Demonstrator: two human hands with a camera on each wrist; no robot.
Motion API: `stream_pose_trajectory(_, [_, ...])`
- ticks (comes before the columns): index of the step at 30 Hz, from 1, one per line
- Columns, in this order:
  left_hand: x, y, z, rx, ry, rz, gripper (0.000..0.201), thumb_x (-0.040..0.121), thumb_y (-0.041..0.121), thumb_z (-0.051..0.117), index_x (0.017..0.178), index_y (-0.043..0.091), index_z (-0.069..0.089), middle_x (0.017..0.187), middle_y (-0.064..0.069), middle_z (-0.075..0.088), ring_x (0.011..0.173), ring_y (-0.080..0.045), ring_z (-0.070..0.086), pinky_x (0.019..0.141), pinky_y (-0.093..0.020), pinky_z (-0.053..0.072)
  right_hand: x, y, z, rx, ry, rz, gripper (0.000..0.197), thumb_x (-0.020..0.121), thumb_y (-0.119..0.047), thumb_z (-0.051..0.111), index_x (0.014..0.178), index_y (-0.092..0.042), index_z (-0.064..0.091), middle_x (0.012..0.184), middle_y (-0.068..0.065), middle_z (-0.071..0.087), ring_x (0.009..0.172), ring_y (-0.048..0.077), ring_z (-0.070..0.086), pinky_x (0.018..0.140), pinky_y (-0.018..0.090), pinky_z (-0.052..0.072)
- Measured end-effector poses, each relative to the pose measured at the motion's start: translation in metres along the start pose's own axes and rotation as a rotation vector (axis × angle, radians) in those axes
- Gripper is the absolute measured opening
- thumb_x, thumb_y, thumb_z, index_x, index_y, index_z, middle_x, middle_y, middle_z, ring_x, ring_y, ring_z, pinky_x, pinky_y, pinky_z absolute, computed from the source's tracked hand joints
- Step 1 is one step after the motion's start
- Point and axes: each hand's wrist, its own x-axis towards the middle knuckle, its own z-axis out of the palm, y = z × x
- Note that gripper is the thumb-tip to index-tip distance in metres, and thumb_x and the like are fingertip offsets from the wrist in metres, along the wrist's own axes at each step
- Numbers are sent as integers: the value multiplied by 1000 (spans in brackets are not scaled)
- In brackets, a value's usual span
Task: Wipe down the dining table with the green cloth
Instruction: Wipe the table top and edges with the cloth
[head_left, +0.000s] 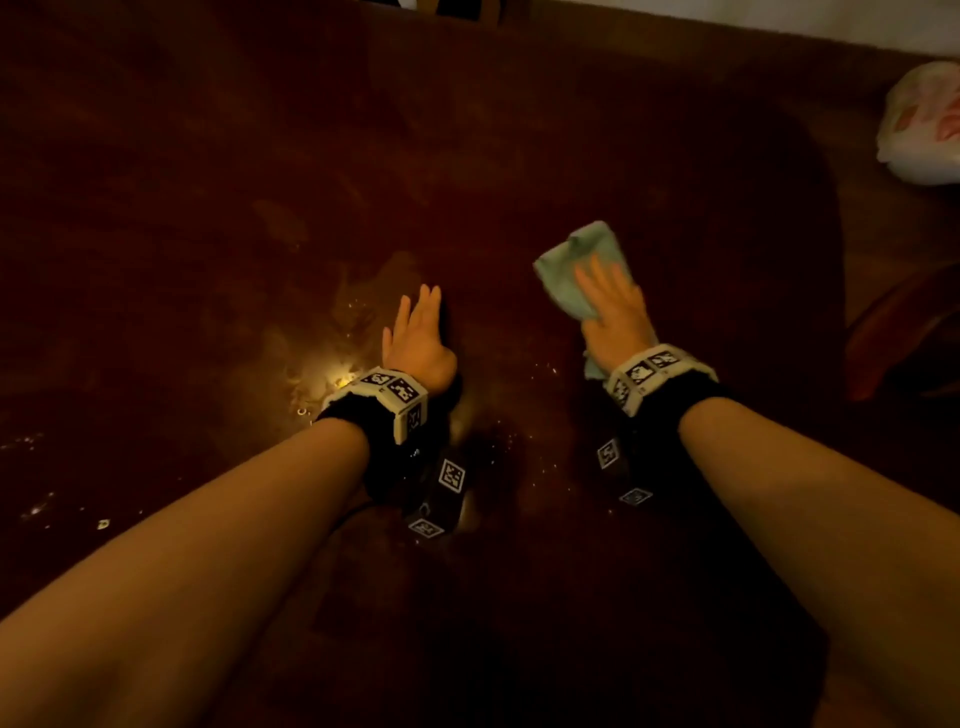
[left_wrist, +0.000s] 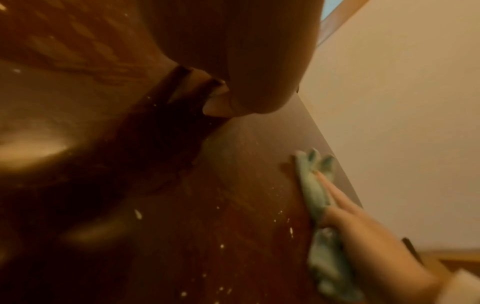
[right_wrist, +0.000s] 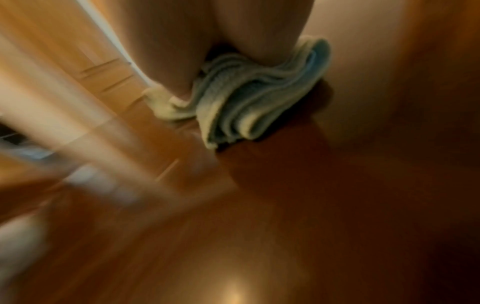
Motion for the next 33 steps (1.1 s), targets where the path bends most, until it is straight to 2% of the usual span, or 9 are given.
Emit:
stream_pose_trajectory(4, [2,2,-3,-68,11,-36,77,85,0,40,151,19,7,160,1,3,148,-19,-3,119,-48,4,-44,-42,38,98,-187,-250,68,74,-9,32,141,-18,32,155,5,22,146,25,9,117,45,3])
stream_pose_trajectory(8, [-2,10,-8,-99,47,-51,76,85,-2,42,150,20,9,160,0,6,148,-18,-1,119,-48,1,-70,-51,40,476,-421,-183,59,83,16,32,134,-9,45,151,10,32,145,20,16,119,33,8])
stream_pose_trajectory(12, [0,23,-5,-132,55,-4,78,82,-8,38,150,20,13,160,-1,8,148,-19,1,120,-47,9,-65,-27,-4,724,-30,76,56,82,17,32,129,-5,51,132,17,53,94,2,63,72,-1,41])
stream_pose_trajectory(14, [3,33,0,-117,9,15,77,82,-8,38,149,21,14,160,-1,6,148,-21,0,120,-48,9,-58,5,-23,743,246,214,56,82,16,31,130,-7,50,131,11,53,89,-7,62,77,3,44])
stream_pose_trajectory(16, [7,44,7,-72,-50,-8,77,83,-7,39,150,22,12,160,-1,1,148,-22,-3,119,-50,8,-45,44,-33,606,428,346,56,83,11,34,133,-10,48,143,9,42,128,15,46,108,25,37])
stream_pose_trajectory(18, [12,53,14,-19,-74,-73,75,86,-2,41,150,20,10,160,1,-4,147,-22,-7,118,-52,7,-30,65,-31,273,323,415,57,86,1,41,141,-14,34,153,9,27,143,27,21,117,45,23])
stream_pose_trajectory(20, [12,59,18,-15,-58,-121,74,87,2,42,150,20,9,160,3,-6,147,-20,-8,118,-52,4,-15,60,-22,36,192,342,62,88,-6,43,145,-17,23,157,5,17,146,26,8,119,46,11])
stream_pose_trajectory(27, [20,68,27,92,43,-91,67,94,28,41,150,27,6,159,3,-10,147,-24,-11,117,-55,-1,-33,28,-5,143,-40,-18,67,81,1,37,145,-20,26,157,1,17,147,22,4,119,40,-2])
stream_pose_trajectory(33, [58,73,20,70,88,-57,84,85,56,51,148,38,-1,159,8,-11,146,-23,-14,113,-61,-3,-2,118,-59,51,290,401,64,83,-21,30,145,-12,24,156,9,18,146,27,9,117,49,15])
